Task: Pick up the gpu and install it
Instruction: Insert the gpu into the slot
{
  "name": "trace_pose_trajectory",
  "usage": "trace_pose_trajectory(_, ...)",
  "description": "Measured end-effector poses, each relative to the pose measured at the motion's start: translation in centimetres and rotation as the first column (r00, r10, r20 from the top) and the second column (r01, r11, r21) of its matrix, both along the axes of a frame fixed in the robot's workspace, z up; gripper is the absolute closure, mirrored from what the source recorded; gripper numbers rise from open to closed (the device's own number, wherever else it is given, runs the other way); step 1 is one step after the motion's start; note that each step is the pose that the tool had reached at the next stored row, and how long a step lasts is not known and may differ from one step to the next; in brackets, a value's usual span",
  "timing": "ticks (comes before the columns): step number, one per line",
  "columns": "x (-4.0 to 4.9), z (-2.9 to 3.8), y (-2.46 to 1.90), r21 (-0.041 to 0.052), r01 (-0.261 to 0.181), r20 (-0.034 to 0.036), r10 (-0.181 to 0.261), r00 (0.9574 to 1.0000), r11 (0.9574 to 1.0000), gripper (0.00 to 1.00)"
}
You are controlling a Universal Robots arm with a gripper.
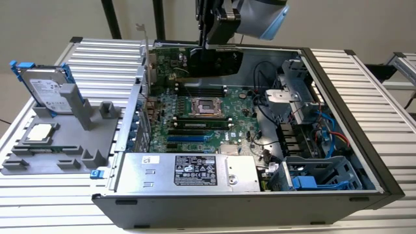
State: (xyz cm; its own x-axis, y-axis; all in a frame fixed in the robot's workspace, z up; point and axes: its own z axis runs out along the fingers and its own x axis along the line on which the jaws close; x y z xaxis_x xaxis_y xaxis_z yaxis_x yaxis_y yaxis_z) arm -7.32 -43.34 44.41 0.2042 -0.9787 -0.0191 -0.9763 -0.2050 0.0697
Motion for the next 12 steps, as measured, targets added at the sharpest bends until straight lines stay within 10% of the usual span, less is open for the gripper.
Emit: trace_pose_trajectory(12, 0.0, -0.01, 0.0, 0.0001, -0.016, 0.0001, 0.016, 0.9999, 0.9999, 1.0)
